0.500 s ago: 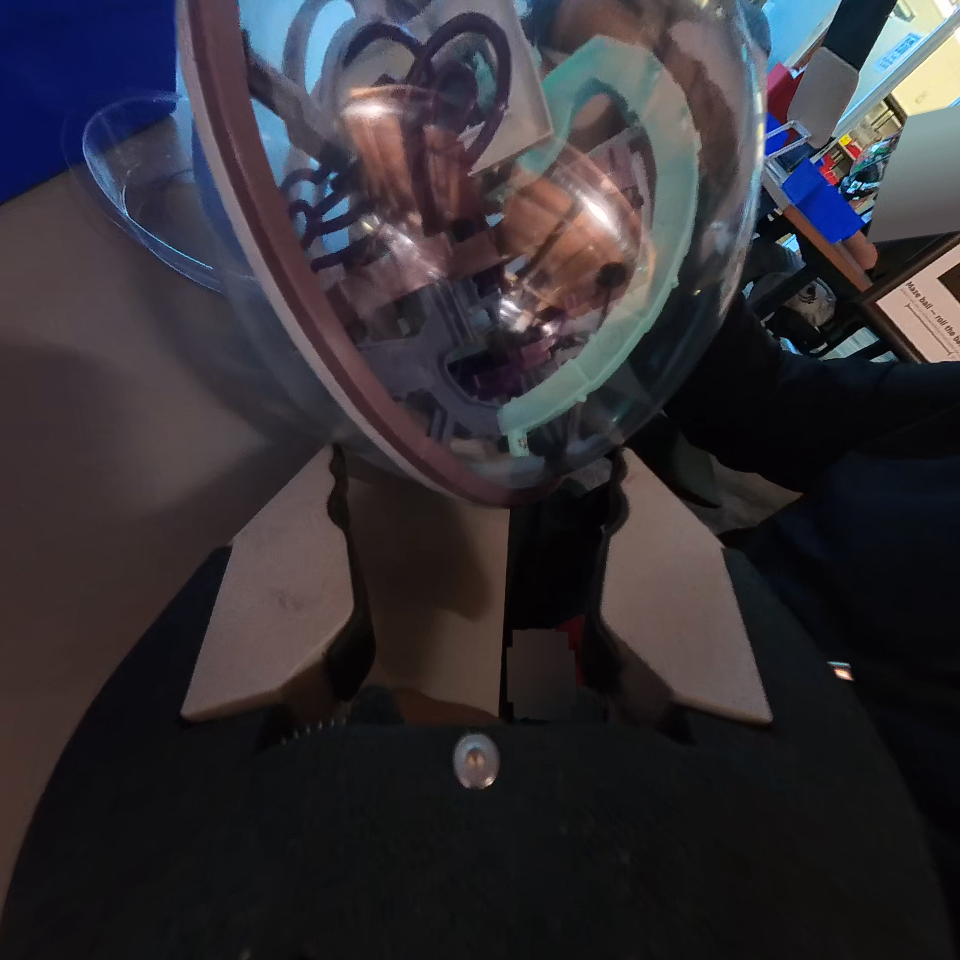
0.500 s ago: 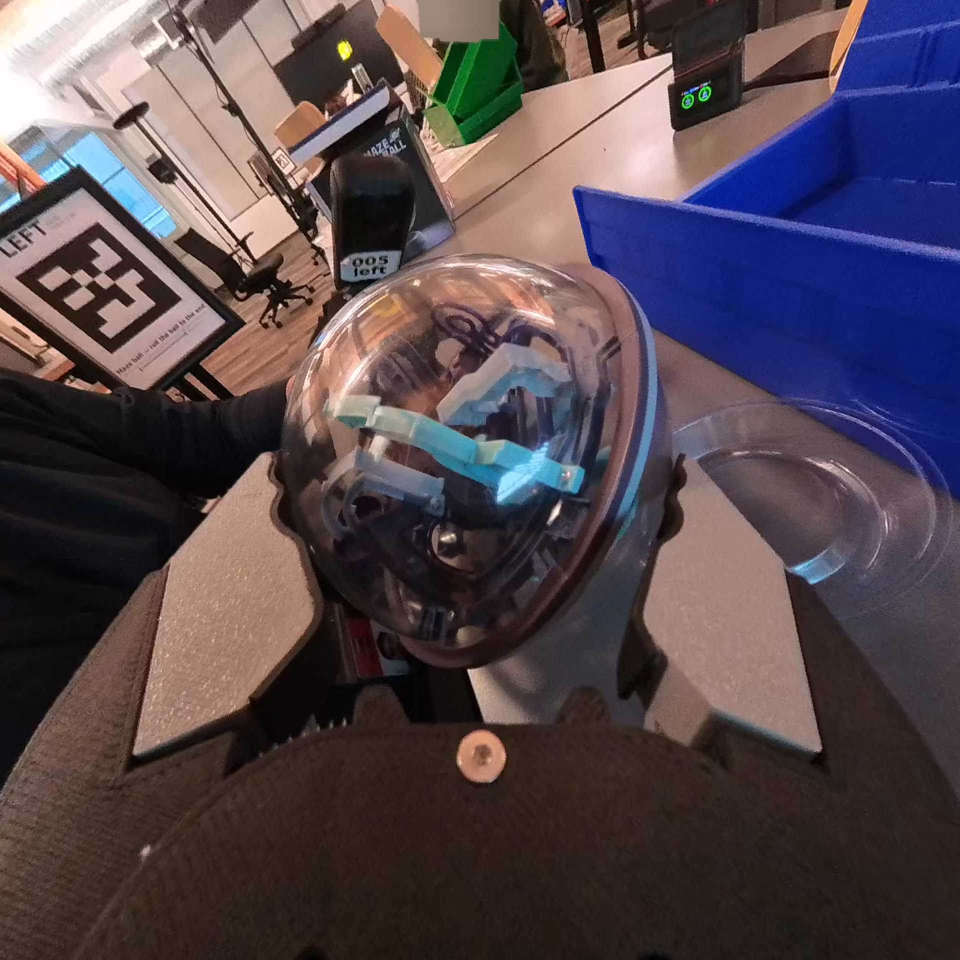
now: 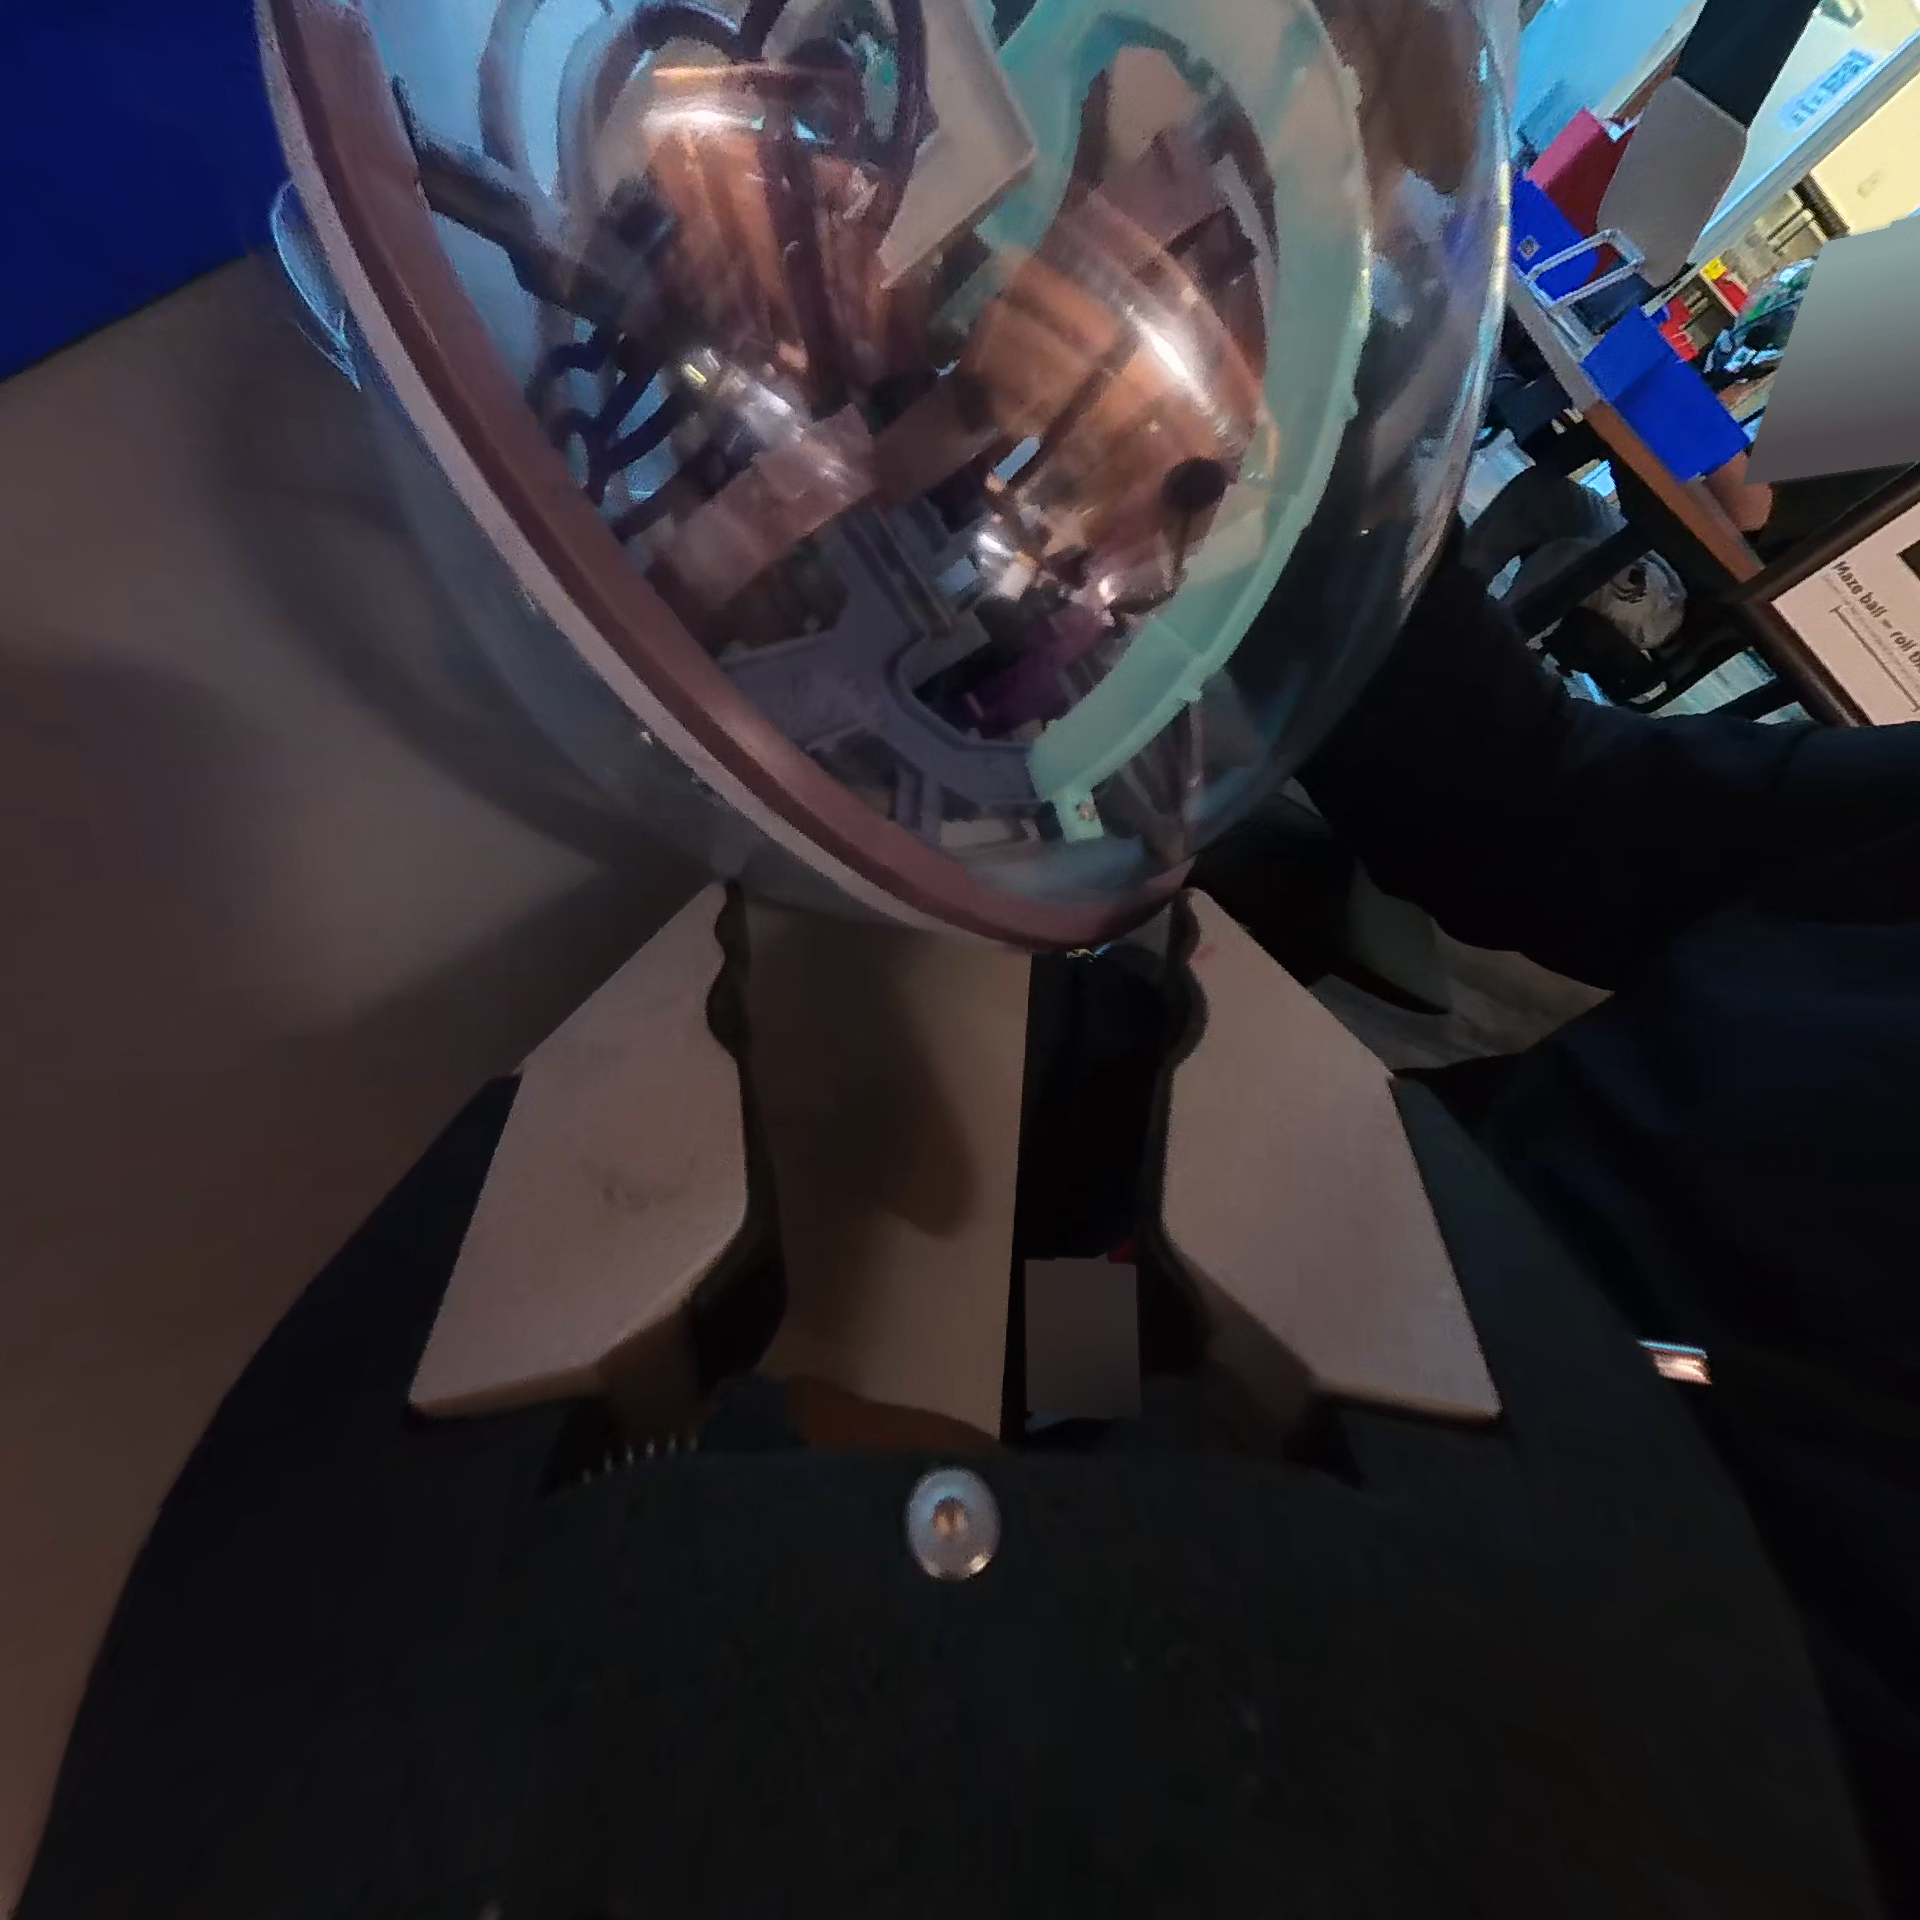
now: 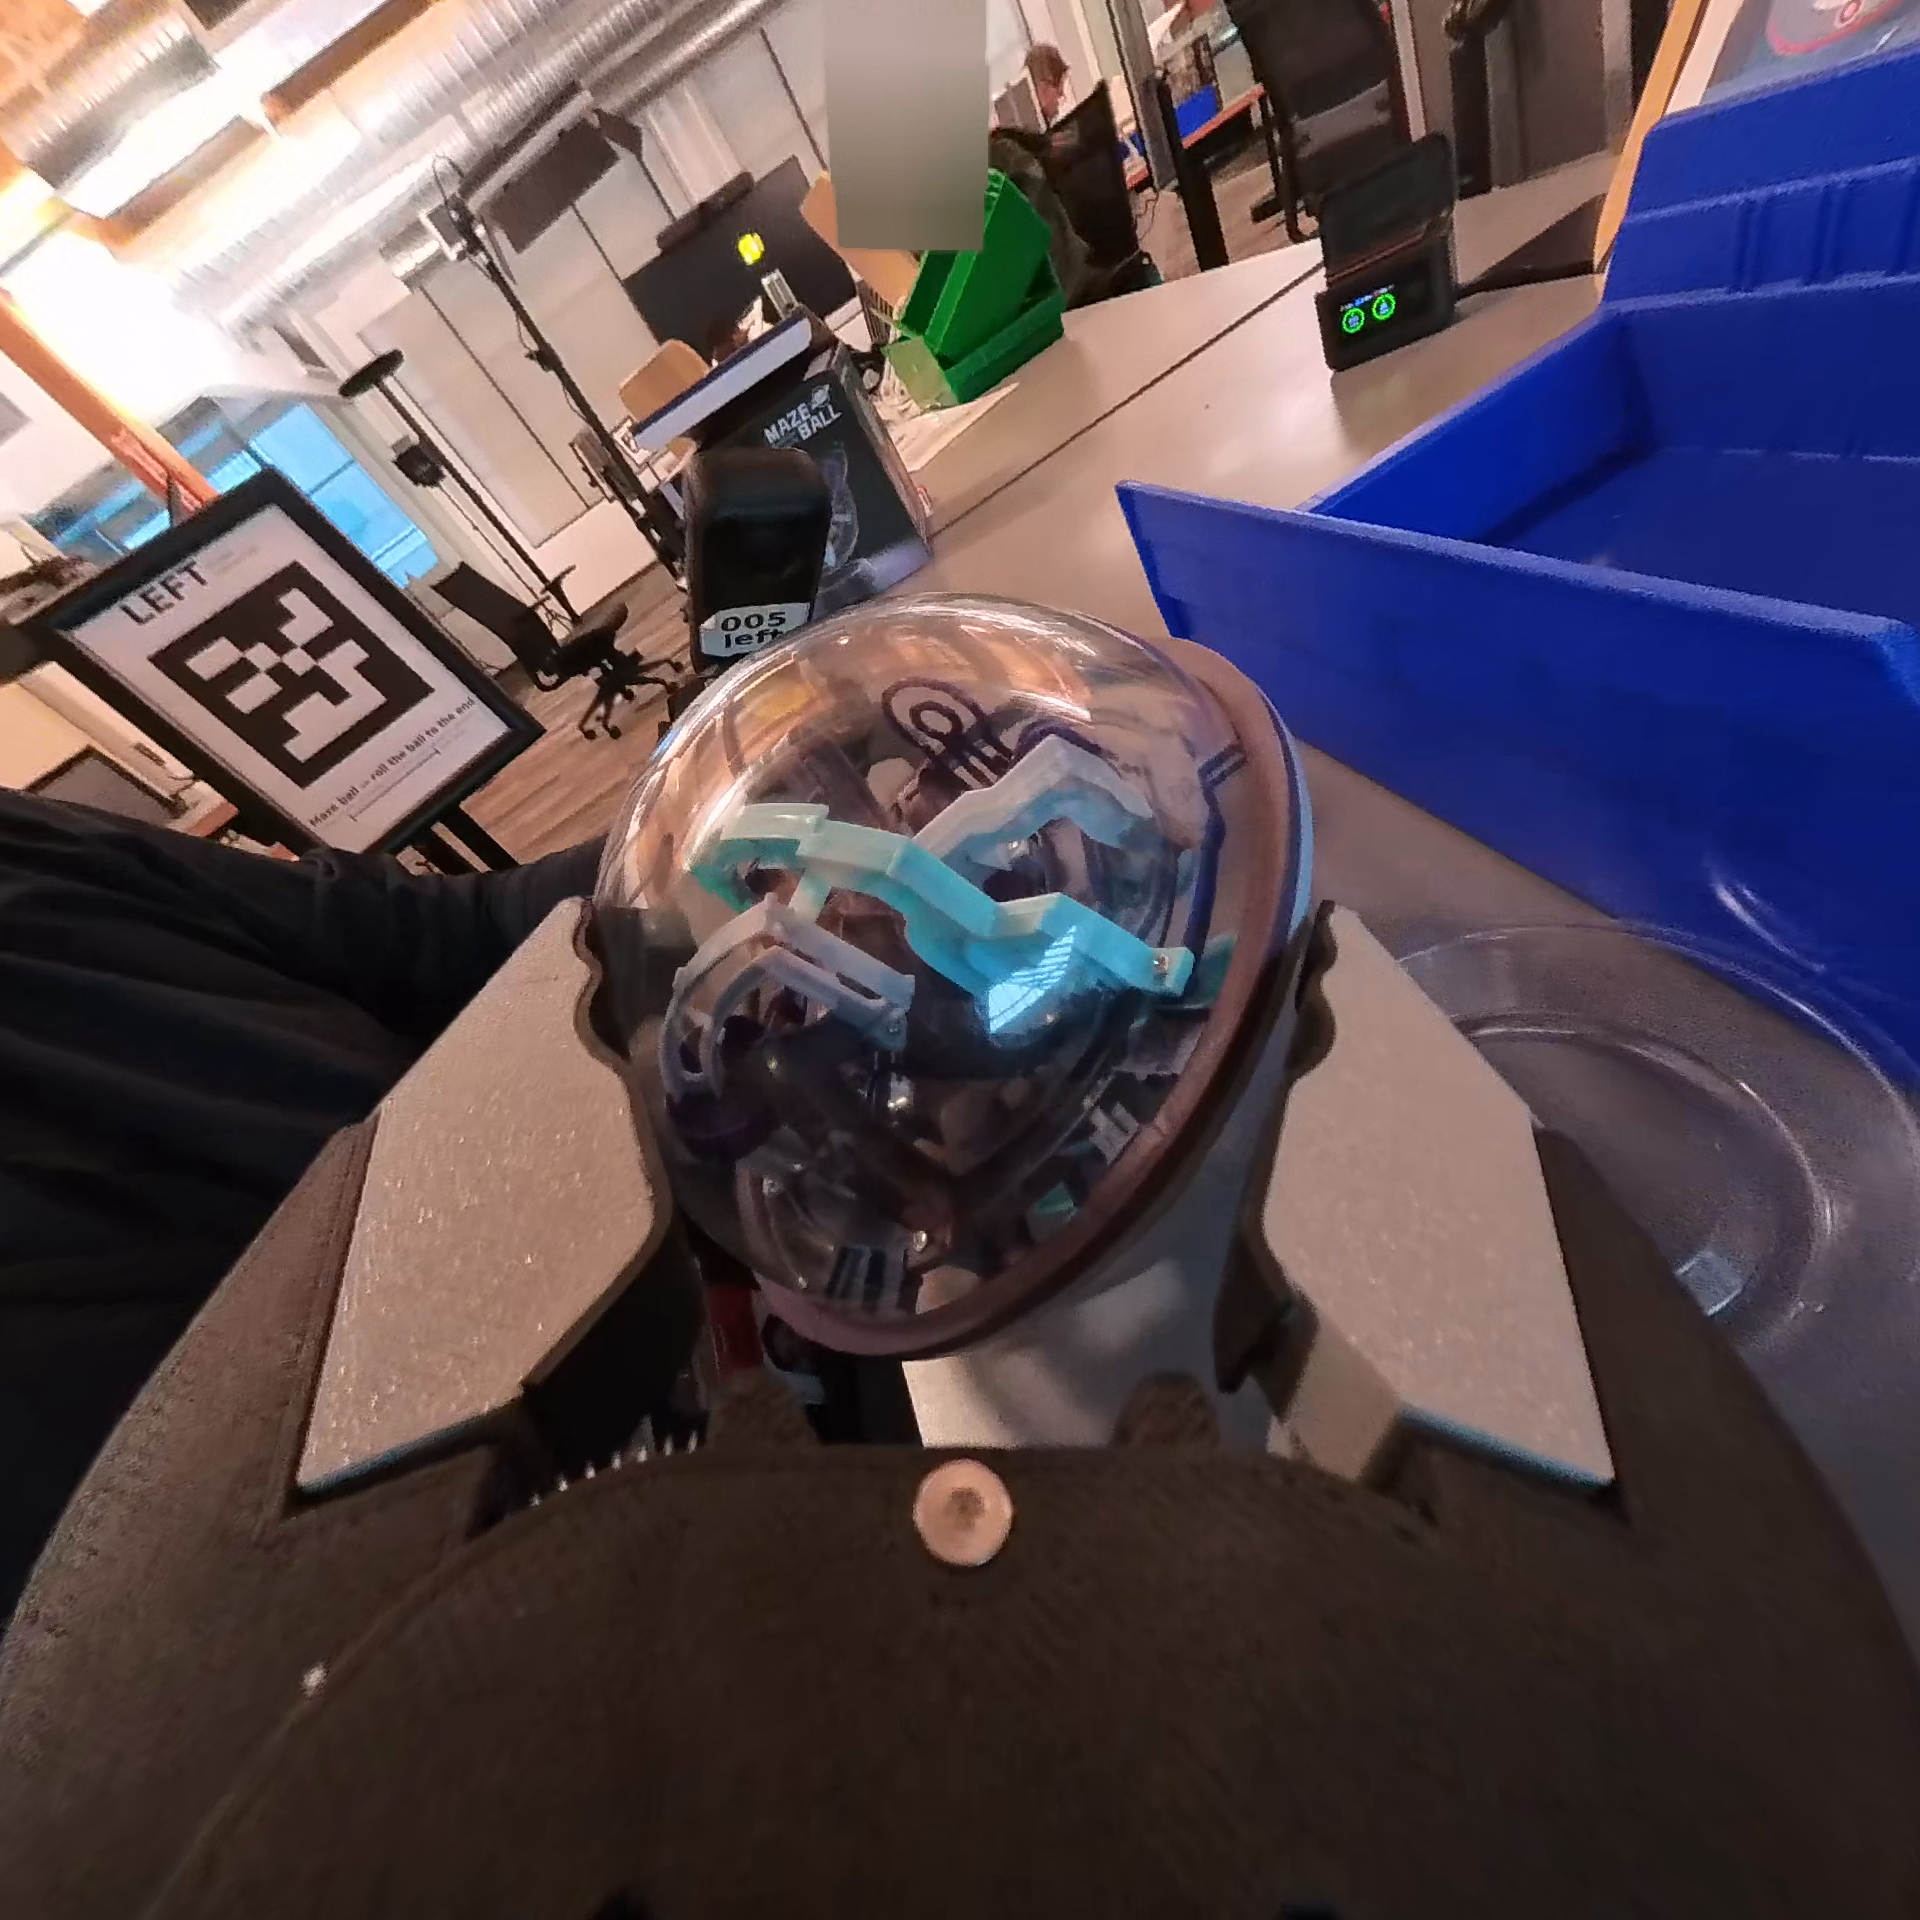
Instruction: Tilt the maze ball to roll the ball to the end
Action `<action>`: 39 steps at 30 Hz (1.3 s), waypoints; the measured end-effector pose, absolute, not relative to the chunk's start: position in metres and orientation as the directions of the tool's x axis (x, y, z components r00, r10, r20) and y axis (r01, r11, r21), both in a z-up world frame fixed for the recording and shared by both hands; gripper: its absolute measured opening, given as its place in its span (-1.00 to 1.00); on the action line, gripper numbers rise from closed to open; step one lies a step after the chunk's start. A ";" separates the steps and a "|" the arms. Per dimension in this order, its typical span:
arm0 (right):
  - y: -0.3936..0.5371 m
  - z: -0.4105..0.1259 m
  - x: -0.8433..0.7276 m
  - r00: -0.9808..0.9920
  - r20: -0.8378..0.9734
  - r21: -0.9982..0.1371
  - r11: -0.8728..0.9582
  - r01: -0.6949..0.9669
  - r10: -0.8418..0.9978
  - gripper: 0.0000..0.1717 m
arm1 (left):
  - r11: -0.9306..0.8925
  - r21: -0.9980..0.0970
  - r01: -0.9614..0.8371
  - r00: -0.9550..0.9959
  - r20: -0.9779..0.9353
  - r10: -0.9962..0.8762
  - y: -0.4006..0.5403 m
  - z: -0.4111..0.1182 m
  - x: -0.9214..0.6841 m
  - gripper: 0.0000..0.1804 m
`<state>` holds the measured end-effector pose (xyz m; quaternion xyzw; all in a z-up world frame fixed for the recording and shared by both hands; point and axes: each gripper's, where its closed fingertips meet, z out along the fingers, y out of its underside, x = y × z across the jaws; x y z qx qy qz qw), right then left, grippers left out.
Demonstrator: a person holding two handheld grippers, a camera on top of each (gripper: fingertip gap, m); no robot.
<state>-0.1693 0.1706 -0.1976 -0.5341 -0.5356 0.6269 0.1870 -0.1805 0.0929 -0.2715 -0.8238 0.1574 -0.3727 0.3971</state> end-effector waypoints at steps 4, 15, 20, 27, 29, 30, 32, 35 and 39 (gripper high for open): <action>0.172 -0.198 -0.170 -0.362 -0.488 -0.863 -0.378 0.335 0.794 0.47 | -0.633 -0.773 0.044 0.667 0.495 -0.557 0.093 -0.270 -0.181 -0.14; 0.171 -0.187 -0.165 -0.370 -0.442 -0.891 -0.352 0.286 0.817 0.41 | -0.580 -0.814 0.039 0.656 0.459 -0.600 0.085 -0.261 -0.186 -0.08; 0.162 -0.186 -0.166 -0.383 -0.427 -0.896 -0.326 0.301 0.819 0.40 | -0.492 -0.870 -0.005 0.725 0.336 -0.602 0.093 -0.248 -0.209 -0.10; 0.156 -0.185 -0.170 -0.398 -0.391 -0.907 -0.273 0.322 0.830 0.38 | -0.437 -0.897 -0.068 0.684 0.276 -0.675 0.099 -0.217 -0.223 -0.07; 0.154 -0.184 -0.172 -0.411 -0.378 -0.910 -0.251 0.330 0.830 0.38 | -0.437 -0.900 -0.010 0.667 0.320 -0.673 0.106 -0.204 -0.226 -0.11; 0.152 -0.184 -0.173 -0.416 -0.371 -0.912 -0.241 0.333 0.830 0.38 | -0.447 -0.894 0.018 0.651 0.350 -0.674 0.110 -0.200 -0.226 -0.12; 0.151 -0.184 -0.177 -0.415 -0.367 -0.911 -0.232 0.341 0.832 0.40 | -0.490 -0.870 0.051 0.609 0.416 -0.675 0.114 -0.200 -0.221 -0.04; 0.154 -0.183 -0.182 -0.388 -0.360 -0.911 -0.230 0.342 0.849 0.41 | -0.500 -0.862 0.080 0.575 0.450 -0.684 0.114 -0.203 -0.217 -0.08; 0.153 -0.184 -0.186 -0.376 -0.359 -0.910 -0.233 0.342 0.854 0.46 | -0.517 -0.853 0.073 0.570 0.461 -0.680 0.110 -0.216 -0.212 0.08</action>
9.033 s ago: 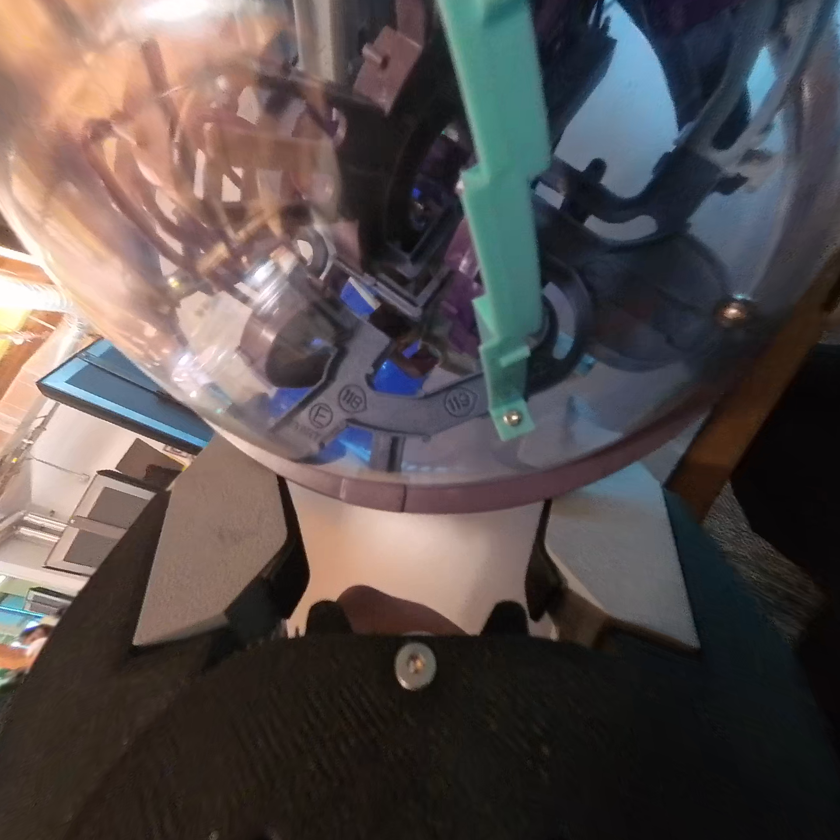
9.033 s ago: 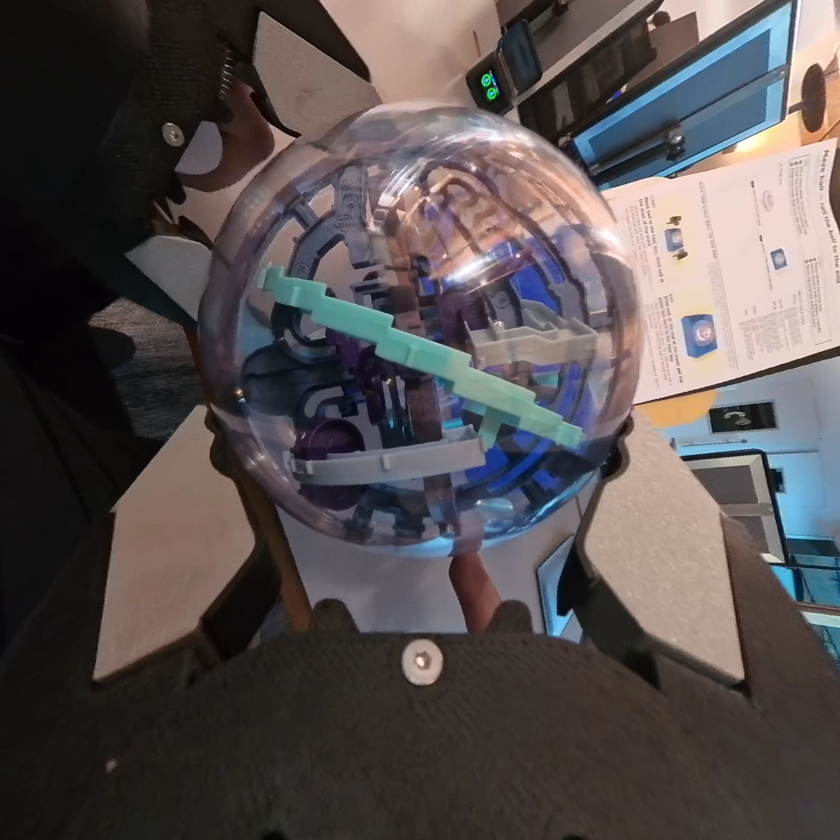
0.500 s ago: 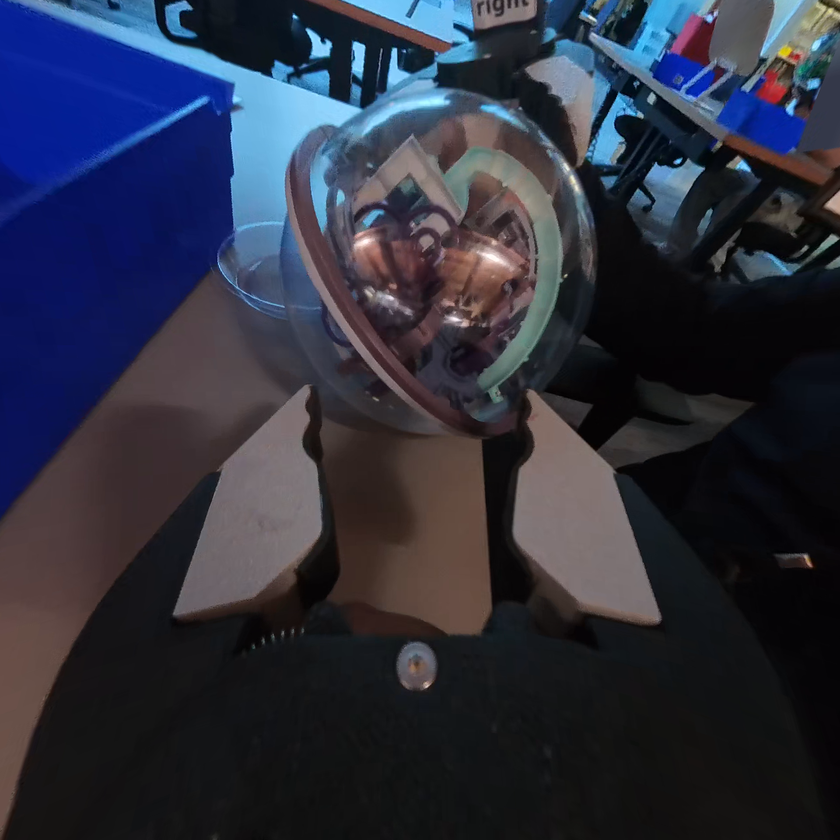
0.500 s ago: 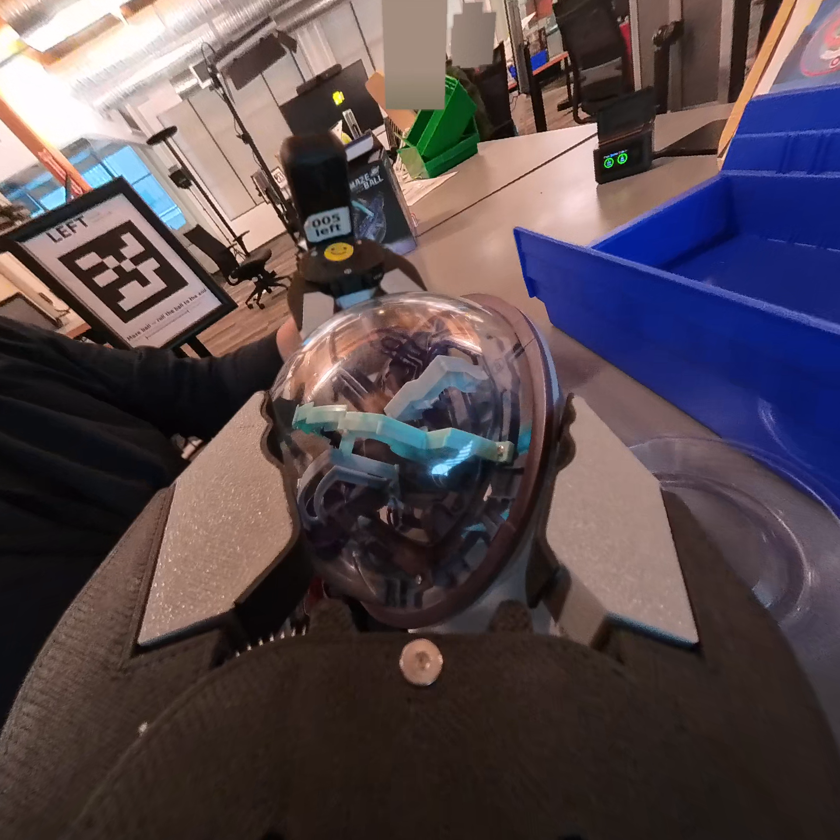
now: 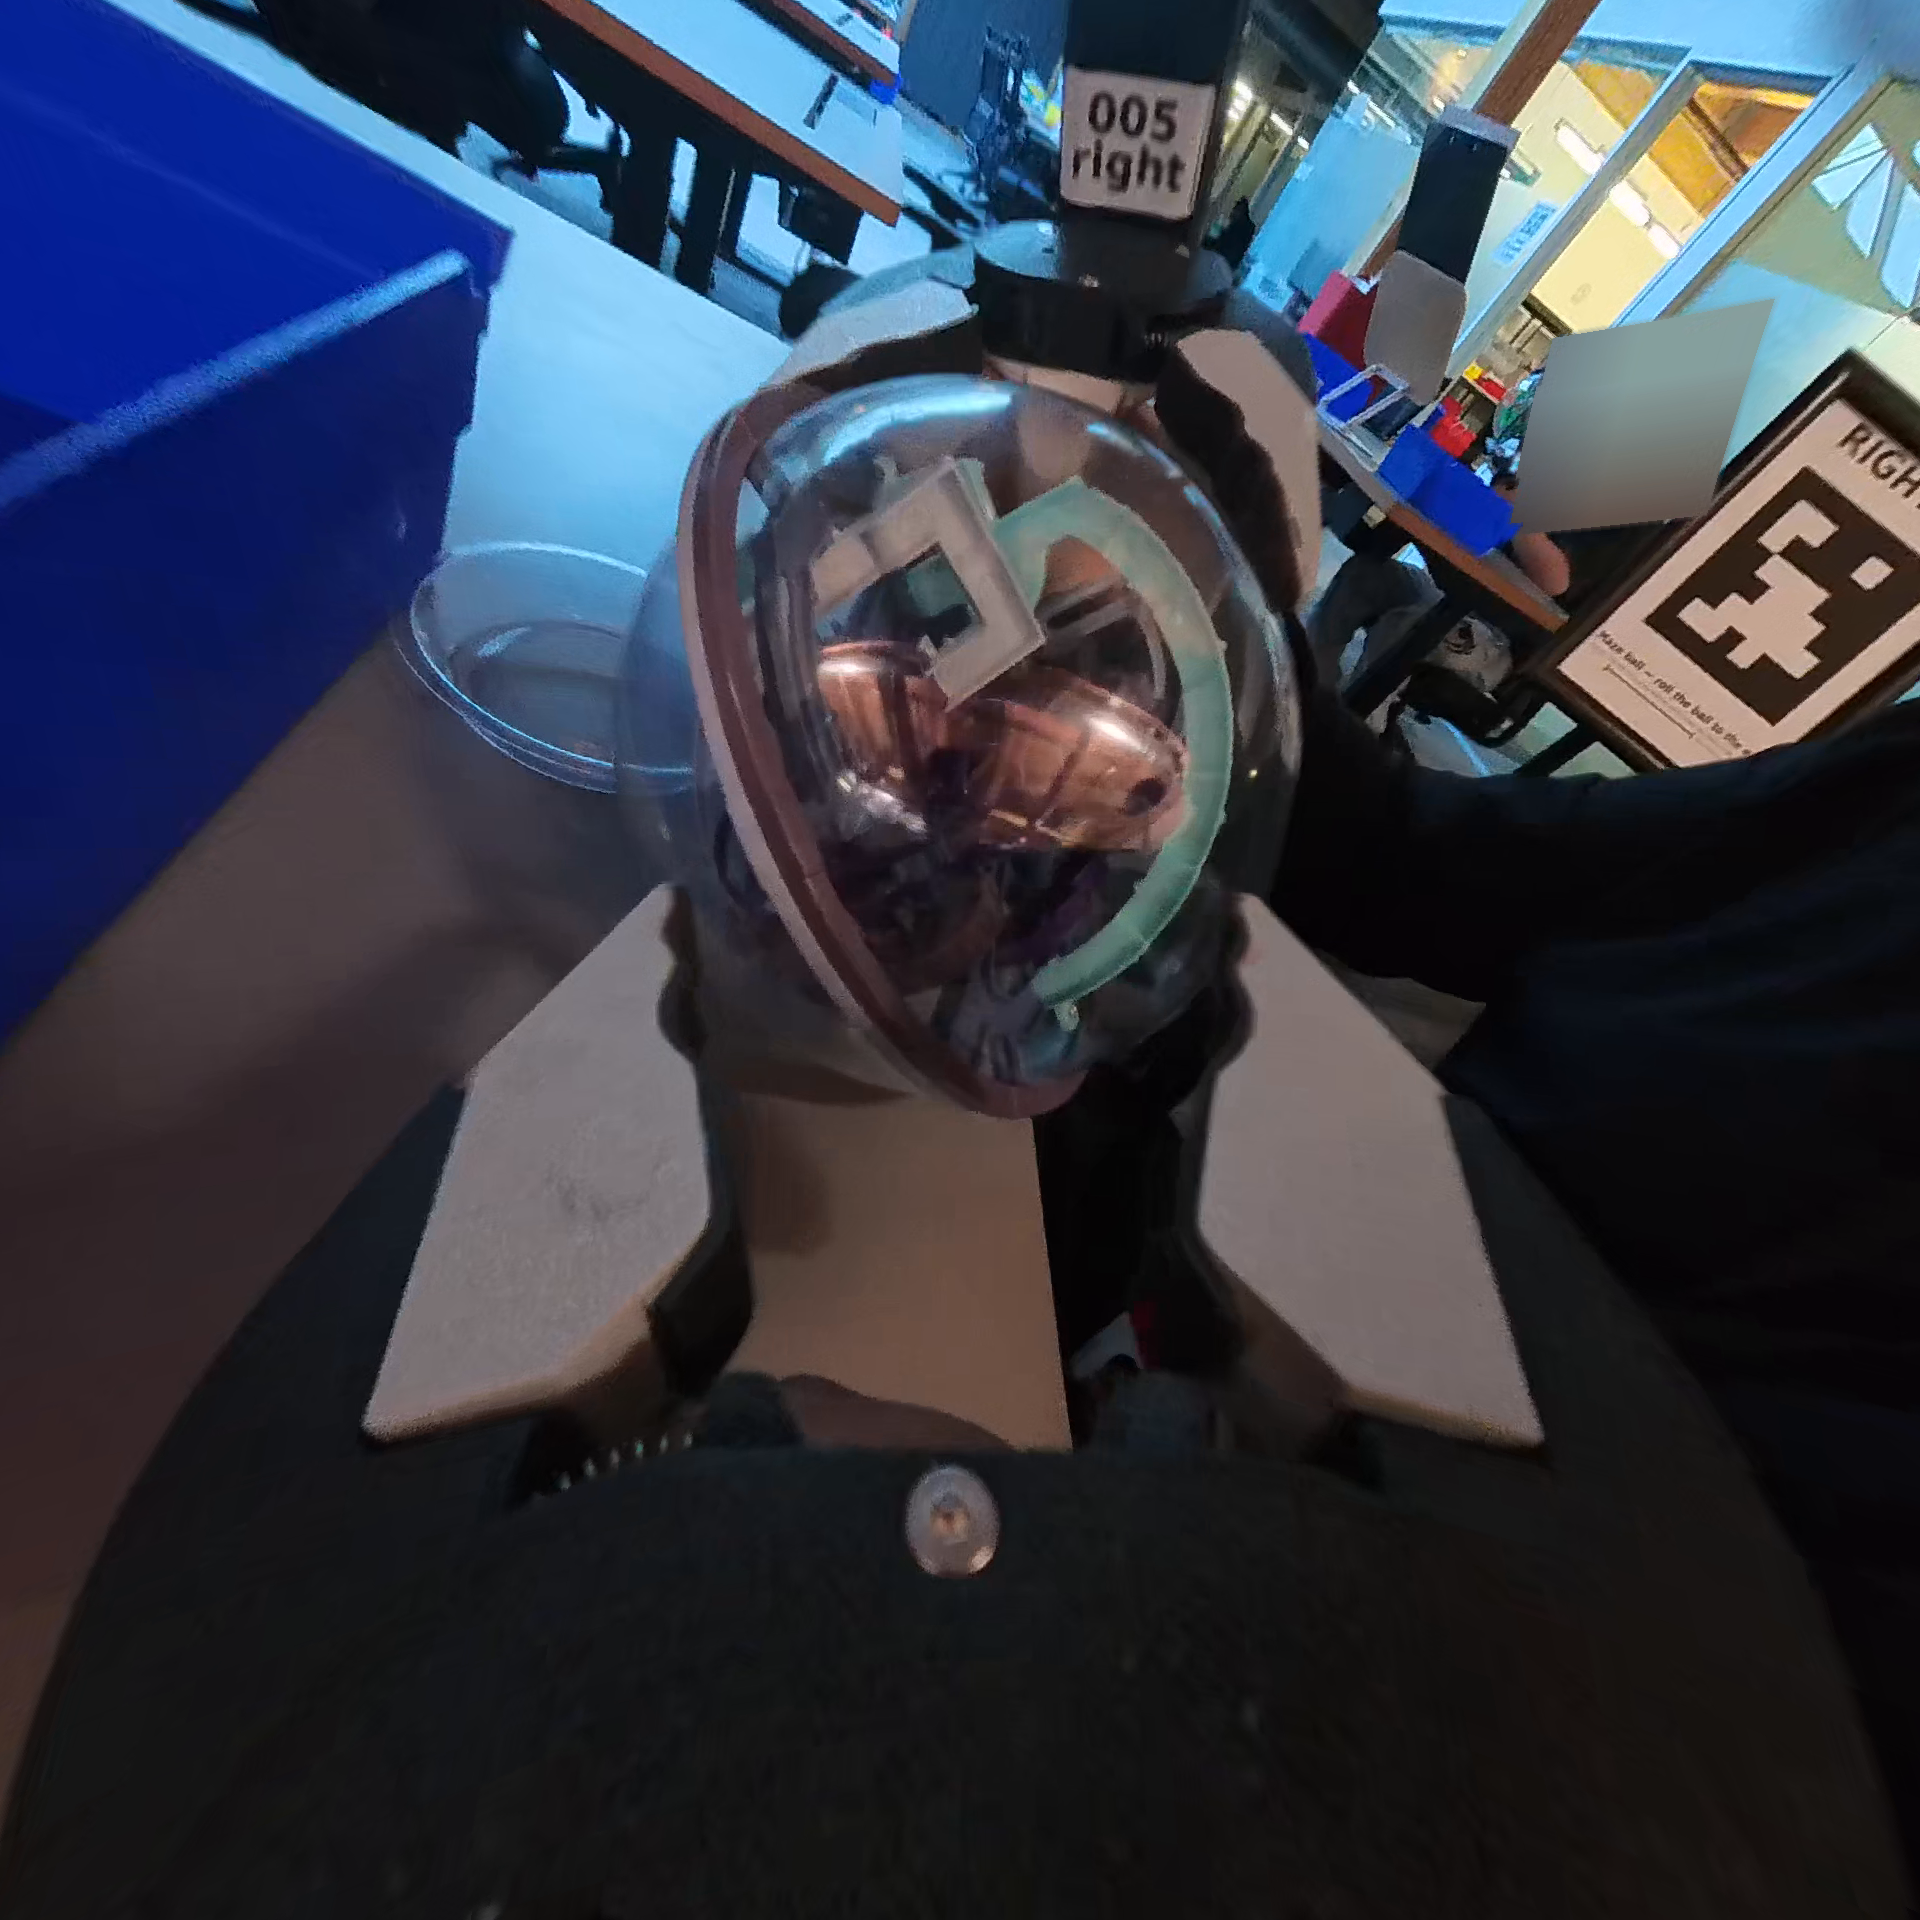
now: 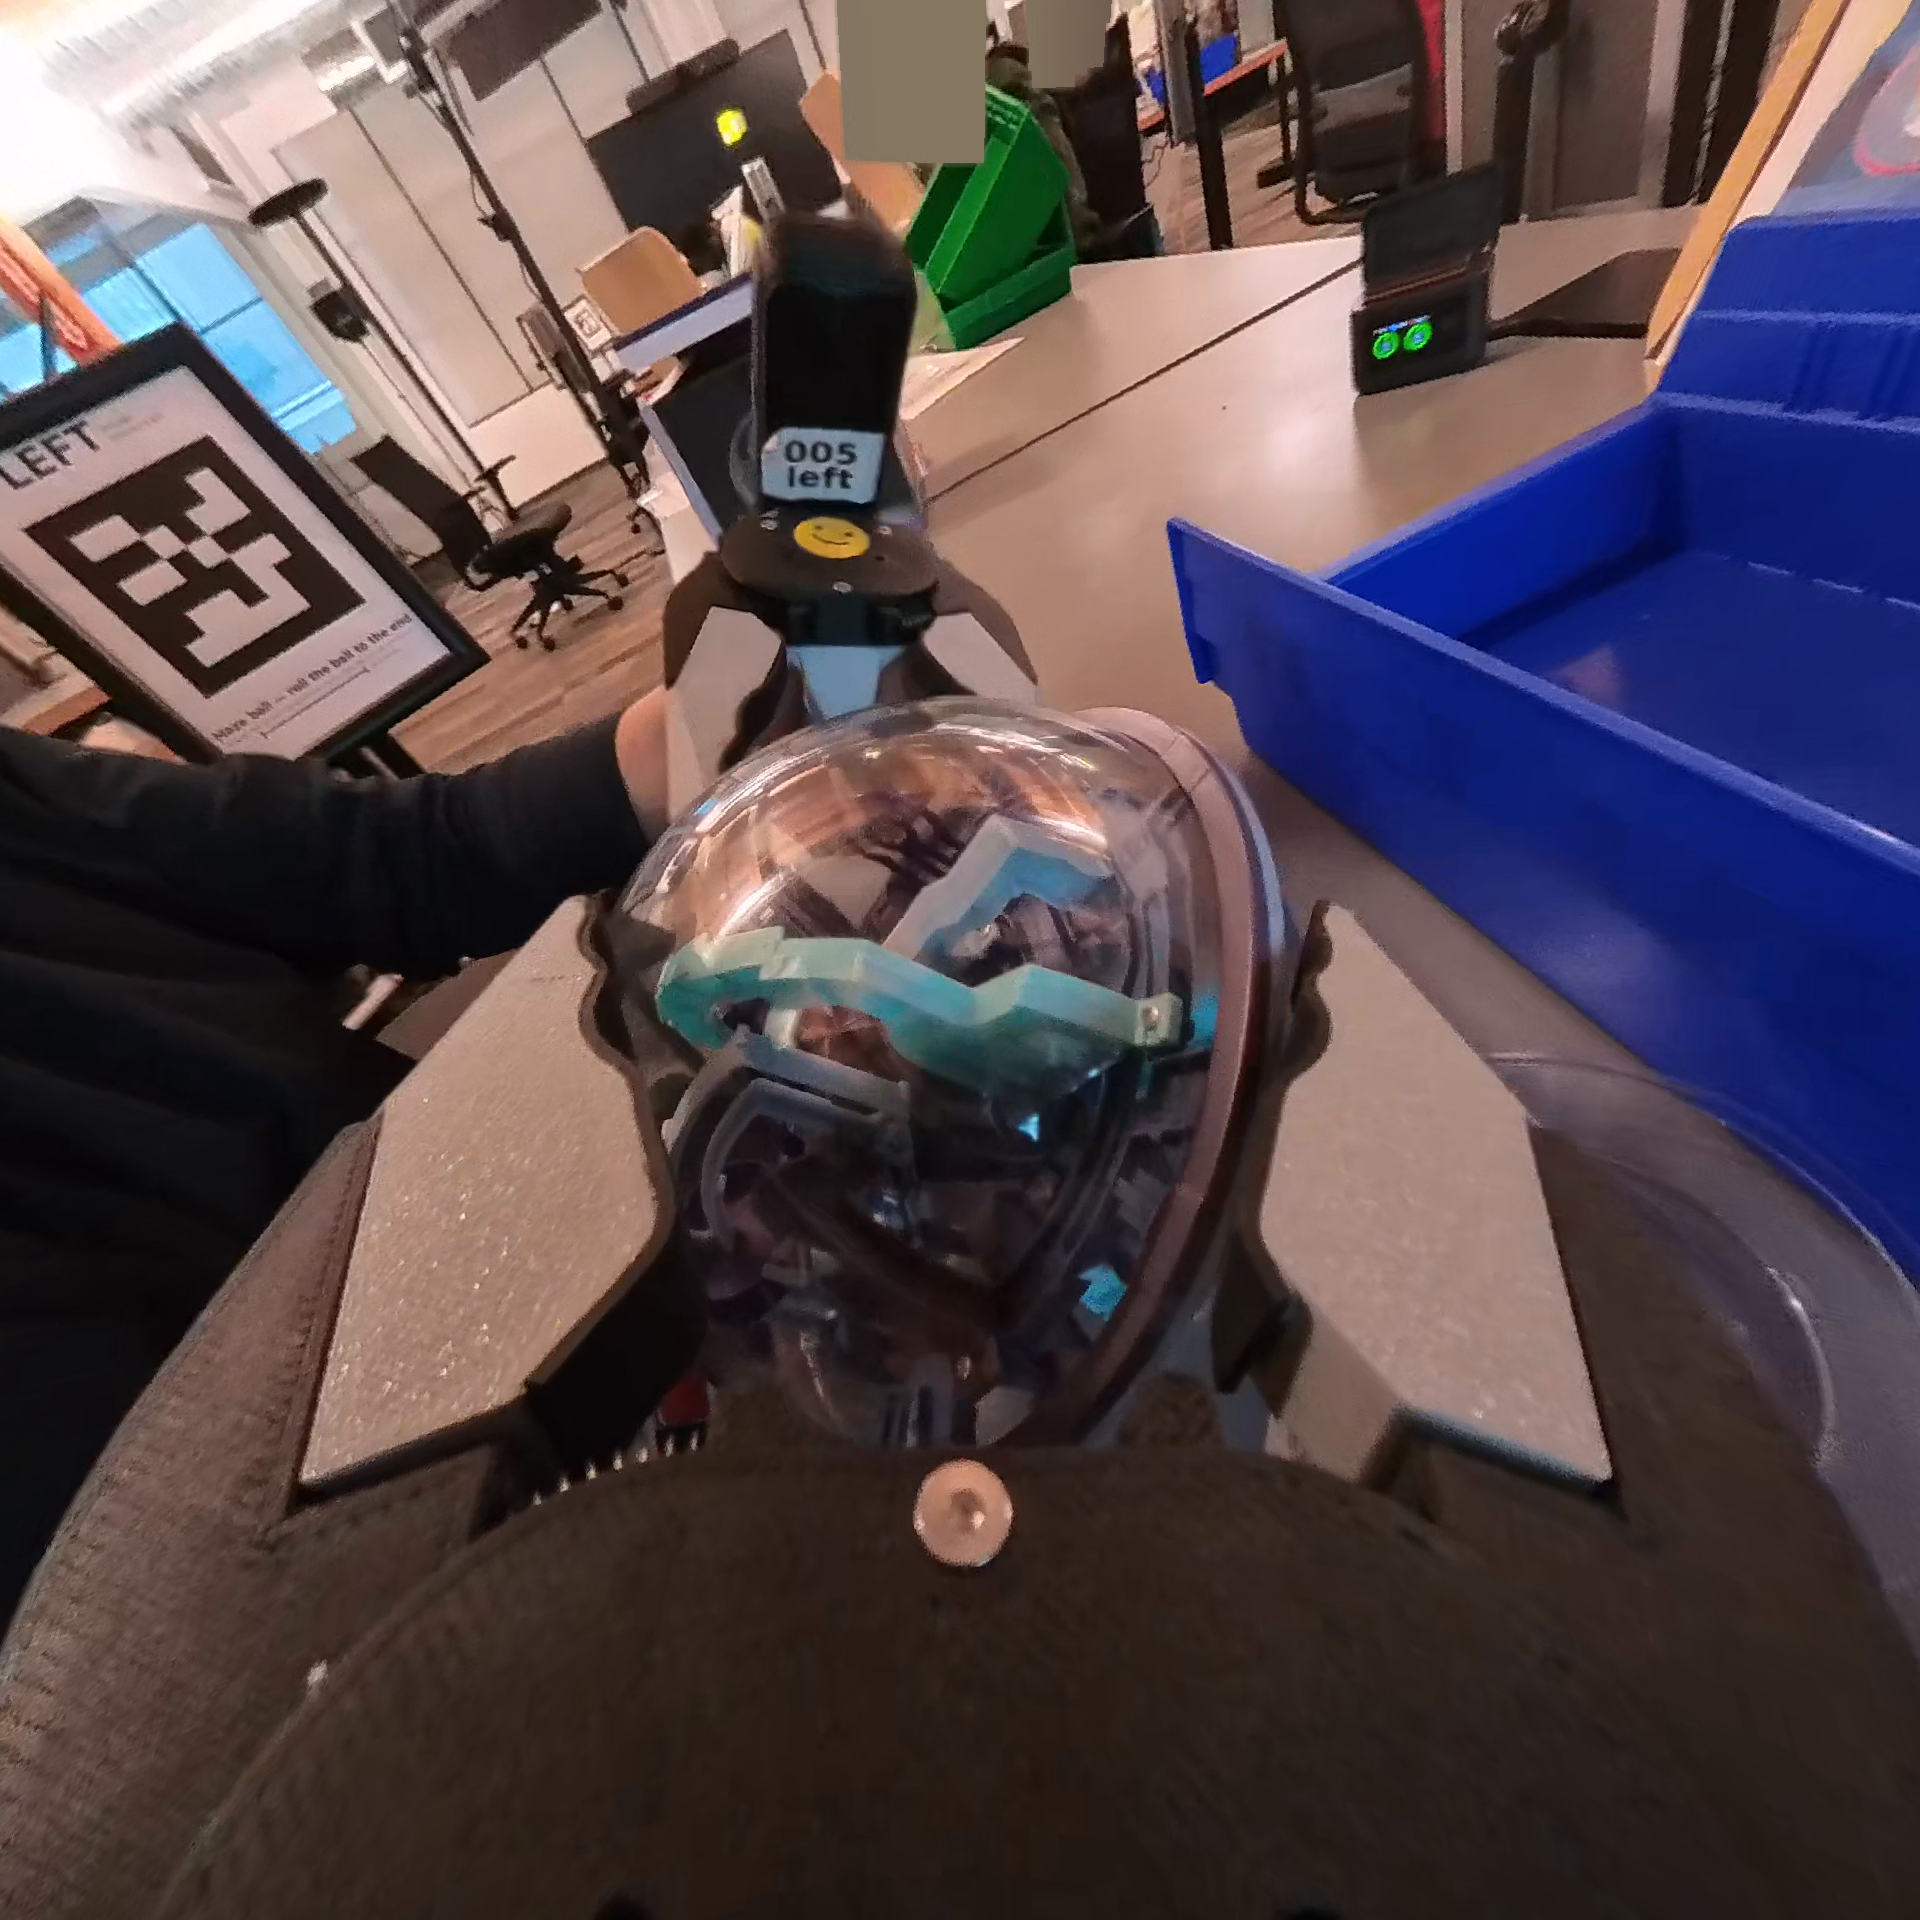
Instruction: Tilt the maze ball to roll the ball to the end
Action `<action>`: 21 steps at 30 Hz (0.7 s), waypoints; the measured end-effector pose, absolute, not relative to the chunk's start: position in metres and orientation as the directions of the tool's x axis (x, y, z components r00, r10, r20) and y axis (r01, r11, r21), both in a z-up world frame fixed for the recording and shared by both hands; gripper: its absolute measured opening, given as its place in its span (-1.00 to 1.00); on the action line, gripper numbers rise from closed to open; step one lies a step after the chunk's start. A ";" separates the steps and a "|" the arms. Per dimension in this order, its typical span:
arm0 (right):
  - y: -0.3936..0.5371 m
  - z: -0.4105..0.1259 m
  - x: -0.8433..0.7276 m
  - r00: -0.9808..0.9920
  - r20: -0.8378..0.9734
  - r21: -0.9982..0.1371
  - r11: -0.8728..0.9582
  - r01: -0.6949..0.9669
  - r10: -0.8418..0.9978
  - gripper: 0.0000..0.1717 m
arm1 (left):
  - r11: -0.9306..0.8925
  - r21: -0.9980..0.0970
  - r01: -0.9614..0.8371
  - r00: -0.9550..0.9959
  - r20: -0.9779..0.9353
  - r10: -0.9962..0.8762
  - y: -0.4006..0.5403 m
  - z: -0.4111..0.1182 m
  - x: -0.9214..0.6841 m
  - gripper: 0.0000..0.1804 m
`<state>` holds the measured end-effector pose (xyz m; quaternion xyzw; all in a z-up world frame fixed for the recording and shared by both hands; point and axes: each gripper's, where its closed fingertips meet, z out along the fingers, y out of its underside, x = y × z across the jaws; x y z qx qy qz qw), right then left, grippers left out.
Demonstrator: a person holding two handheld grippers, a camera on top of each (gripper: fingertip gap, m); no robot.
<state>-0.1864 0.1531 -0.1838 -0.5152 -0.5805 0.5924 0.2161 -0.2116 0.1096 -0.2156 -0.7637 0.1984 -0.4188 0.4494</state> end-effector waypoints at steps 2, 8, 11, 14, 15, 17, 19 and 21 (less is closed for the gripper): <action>0.150 -0.185 -0.191 -0.385 -0.367 -0.906 -0.231 0.356 0.847 0.48 | -0.545 -0.836 0.069 0.564 0.483 -0.669 0.110 -0.222 -0.204 0.27; 0.160 -0.179 -0.188 -0.354 -0.330 -0.909 -0.193 0.369 0.875 0.51 | -0.567 -0.822 0.055 0.579 0.489 -0.653 0.111 -0.231 -0.200 0.35; 0.178 -0.177 -0.159 -0.305 -0.370 -0.899 -0.254 0.358 0.878 0.50 | -0.562 -0.824 0.070 0.577 0.493 -0.651 0.109 -0.229 -0.203 0.34; 0.186 -0.202 -0.137 -0.256 -0.467 -0.846 -0.342 0.410 0.846 0.50 | -0.560 -0.824 0.084 0.575 0.499 -0.649 0.113 -0.225 -0.205 0.32; 0.184 -0.211 -0.135 -0.253 -0.505 -0.823 -0.372 0.429 0.825 0.48 | -0.567 -0.819 0.087 0.572 0.507 -0.645 0.117 -0.224 -0.205 0.31; 0.176 -0.227 -0.135 -0.263 -0.560 -0.786 -0.402 0.470 0.786 0.45 | -0.577 -0.812 0.090 0.573 0.516 -0.637 0.126 -0.223 -0.201 0.26; 0.169 -0.231 -0.138 -0.291 -0.582 -0.776 -0.411 0.478 0.759 0.53 | -0.592 -0.802 0.080 0.577 0.521 -0.629 0.132 -0.224 -0.196 0.26; 0.169 -0.230 -0.142 -0.305 -0.592 -0.776 -0.424 0.468 0.746 0.58 | -0.609 -0.791 0.066 0.584 0.525 -0.619 0.132 -0.226 -0.192 0.27</action>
